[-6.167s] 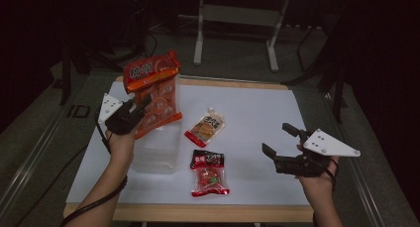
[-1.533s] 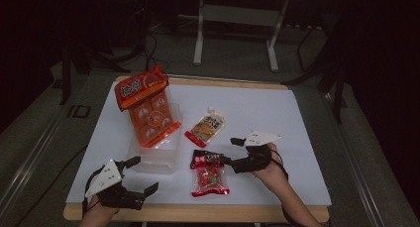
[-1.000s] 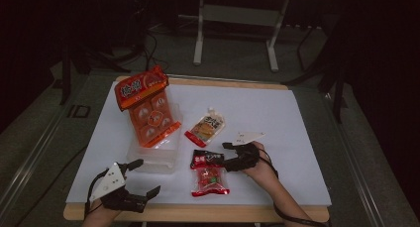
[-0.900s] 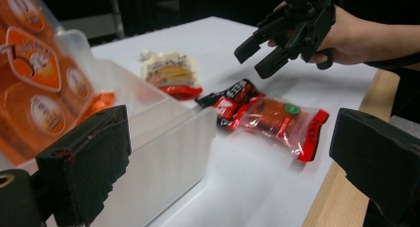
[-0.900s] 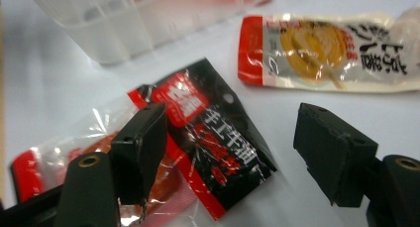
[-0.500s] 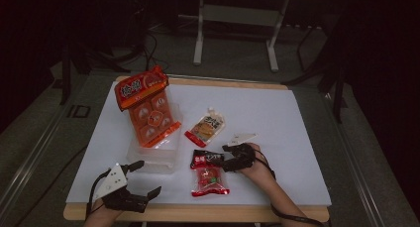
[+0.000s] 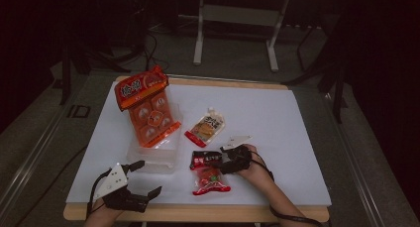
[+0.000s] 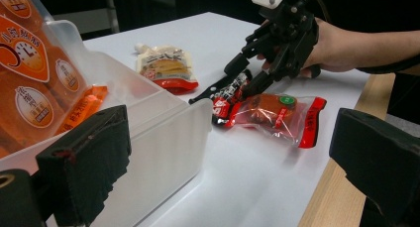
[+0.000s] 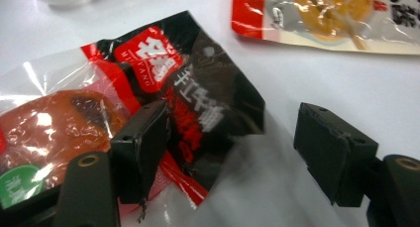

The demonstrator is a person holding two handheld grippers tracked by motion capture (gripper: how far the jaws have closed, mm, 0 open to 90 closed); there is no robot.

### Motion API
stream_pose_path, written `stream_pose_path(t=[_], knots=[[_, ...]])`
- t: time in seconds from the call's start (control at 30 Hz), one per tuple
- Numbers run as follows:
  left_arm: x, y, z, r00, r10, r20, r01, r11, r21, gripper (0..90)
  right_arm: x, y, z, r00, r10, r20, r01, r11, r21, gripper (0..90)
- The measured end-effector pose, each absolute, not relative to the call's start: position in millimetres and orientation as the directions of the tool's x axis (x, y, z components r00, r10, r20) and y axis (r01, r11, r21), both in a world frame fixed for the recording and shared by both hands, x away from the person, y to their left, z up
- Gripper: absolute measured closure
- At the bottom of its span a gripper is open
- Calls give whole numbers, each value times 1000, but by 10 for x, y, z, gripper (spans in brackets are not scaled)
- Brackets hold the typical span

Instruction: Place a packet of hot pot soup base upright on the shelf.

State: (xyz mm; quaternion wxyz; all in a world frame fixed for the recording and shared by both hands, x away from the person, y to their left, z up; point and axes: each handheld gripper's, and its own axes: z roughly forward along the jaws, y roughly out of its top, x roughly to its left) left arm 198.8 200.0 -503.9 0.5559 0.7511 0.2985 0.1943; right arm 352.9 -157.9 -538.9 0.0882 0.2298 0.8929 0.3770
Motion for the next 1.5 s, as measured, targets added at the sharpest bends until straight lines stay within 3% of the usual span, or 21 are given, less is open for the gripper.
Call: stream_pose_path(t=[0.03,0.17,0.23,0.27,0.43,0.47,0.53,1.5], knots=[[1988,2000,-5039,746,664,-40,232,-204,951,30,3529,-1579,-5389,-879,477,16,344,610,714,299],[1992,2001,-5042,747,664,-32,227,-208,951,30,3484,-1543,-5351,-896,444,-11,309,640,704,459],[1993,2001,-5043,747,664,-33,228,-208,951,33,3470,-1529,-5338,-900,435,-12,304,648,698,485],[1993,1998,-5045,747,664,-32,227,-210,951,33,3449,-1503,-5325,-903,431,-5,310,658,686,590],[1993,1996,-5046,749,662,-29,225,-212,951,33,3459,-1486,-5308,-898,438,47,354,655,667,714],[1994,1997,-5048,748,662,-33,227,-209,951,33,3451,-1466,-5297,-899,435,59,363,660,658,794],[1996,2004,-5054,749,662,-43,234,-203,951,35,3428,-1443,-5292,-899,435,56,362,664,654,833],[1972,1901,-4977,774,625,-102,289,-204,935,50,3235,-1601,-4820,-900,431,64,330,577,747,881]])
